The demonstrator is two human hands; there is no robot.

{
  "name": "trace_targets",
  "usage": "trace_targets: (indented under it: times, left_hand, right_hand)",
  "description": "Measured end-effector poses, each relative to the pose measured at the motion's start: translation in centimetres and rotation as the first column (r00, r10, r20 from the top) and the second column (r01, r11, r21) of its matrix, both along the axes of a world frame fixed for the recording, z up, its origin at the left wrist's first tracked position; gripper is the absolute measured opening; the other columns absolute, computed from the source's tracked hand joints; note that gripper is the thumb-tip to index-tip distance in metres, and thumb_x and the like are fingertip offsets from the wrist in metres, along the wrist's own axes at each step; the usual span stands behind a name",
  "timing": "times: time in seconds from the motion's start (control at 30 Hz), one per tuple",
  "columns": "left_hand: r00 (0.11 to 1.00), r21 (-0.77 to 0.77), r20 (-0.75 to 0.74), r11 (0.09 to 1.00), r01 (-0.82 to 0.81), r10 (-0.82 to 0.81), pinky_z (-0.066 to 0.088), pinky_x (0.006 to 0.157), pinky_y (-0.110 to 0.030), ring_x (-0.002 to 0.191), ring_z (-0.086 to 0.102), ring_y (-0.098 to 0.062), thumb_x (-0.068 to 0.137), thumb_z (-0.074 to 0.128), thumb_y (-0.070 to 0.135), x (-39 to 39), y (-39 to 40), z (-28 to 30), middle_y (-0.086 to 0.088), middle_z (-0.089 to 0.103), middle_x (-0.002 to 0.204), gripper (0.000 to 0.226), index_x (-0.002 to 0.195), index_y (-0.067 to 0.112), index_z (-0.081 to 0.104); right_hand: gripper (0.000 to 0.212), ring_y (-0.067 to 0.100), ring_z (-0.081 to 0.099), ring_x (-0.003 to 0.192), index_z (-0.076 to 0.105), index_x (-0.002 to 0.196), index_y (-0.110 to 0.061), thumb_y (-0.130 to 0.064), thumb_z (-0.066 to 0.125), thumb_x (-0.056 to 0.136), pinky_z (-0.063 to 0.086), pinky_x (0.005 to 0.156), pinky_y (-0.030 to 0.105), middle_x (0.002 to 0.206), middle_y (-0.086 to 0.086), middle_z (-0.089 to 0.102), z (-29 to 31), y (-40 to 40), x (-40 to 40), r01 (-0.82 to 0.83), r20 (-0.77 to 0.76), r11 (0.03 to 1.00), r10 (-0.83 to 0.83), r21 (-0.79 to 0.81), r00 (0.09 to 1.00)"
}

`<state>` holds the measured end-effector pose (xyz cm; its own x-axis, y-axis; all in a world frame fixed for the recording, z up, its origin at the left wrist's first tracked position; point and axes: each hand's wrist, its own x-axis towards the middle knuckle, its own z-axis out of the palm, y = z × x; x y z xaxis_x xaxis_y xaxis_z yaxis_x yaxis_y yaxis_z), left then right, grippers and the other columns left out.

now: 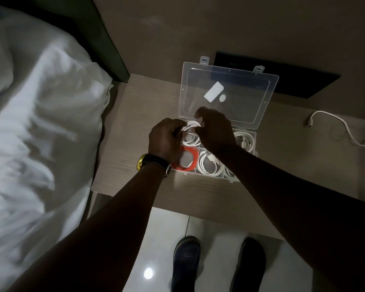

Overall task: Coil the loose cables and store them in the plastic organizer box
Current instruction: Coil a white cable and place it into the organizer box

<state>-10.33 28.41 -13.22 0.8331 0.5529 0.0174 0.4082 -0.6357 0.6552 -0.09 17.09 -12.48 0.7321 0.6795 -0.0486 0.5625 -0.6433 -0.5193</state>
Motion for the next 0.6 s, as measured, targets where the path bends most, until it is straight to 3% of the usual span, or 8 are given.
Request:
trace_targets:
  times: [0.2, 0.33, 0.47, 0.6]
  left_hand:
    - [0.999, 0.060, -0.041, 0.998, 0.022, -0.019, 0.051, 0.075, -0.035, 0.086, 0.065, -0.029, 0.083, 0.060, 0.013, 0.6, -0.1, -0.4, -0.012, 0.070, 0.092, 0.017, 0.096, 0.012, 0.071]
    - [0.989, 0.033, -0.081, 0.991, 0.130, -0.127, 0.049, 0.081, -0.033, 0.092, 0.065, -0.028, 0.085, 0.060, 0.013, 0.5, 0.9, -0.1, -0.012, 0.070, 0.100, 0.024, 0.106, 0.013, 0.072]
    - [0.954, -0.030, -0.118, 0.961, 0.273, -0.275, 0.049, 0.086, -0.031, 0.093, 0.066, -0.028, 0.080, 0.071, 0.010, -0.4, 2.6, 0.5, -0.013, 0.073, 0.101, 0.031, 0.110, 0.012, 0.072]
    - [0.930, 0.056, -0.209, 0.946, 0.320, -0.302, 0.042, 0.090, -0.034, 0.098, 0.067, -0.029, 0.081, 0.069, 0.014, -0.1, 2.2, 0.6, -0.011, 0.074, 0.107, 0.029, 0.110, 0.015, 0.072]
  right_hand:
    - [0.053, 0.032, 0.054, 0.096, 0.057, 0.116, 0.000, -0.036, 0.071, 0.080, 0.043, 0.080, 0.038, 0.111, 0.019, 0.051, -0.3, -1.8, -0.2, -0.301, 0.018, 0.937, 0.309, -0.179, 0.951]
    - [0.047, 0.030, 0.054, 0.094, 0.061, 0.111, -0.003, -0.038, 0.071, 0.080, 0.035, 0.076, 0.032, 0.108, 0.013, 0.053, -0.2, -1.1, 0.1, -0.268, 0.074, 0.938, 0.290, -0.223, 0.954]
    - [0.041, 0.027, 0.055, 0.091, 0.067, 0.107, -0.009, -0.041, 0.069, 0.082, 0.040, 0.077, 0.031, 0.101, 0.008, 0.058, 0.1, -0.7, 0.2, -0.230, 0.133, 0.946, 0.265, -0.230, 0.955]
    - [0.032, 0.031, 0.051, 0.097, 0.063, 0.105, -0.006, -0.032, 0.064, 0.088, 0.038, 0.084, 0.035, 0.107, 0.012, 0.054, -0.2, -0.9, -0.3, -0.225, 0.187, 0.948, 0.268, -0.224, 0.945]
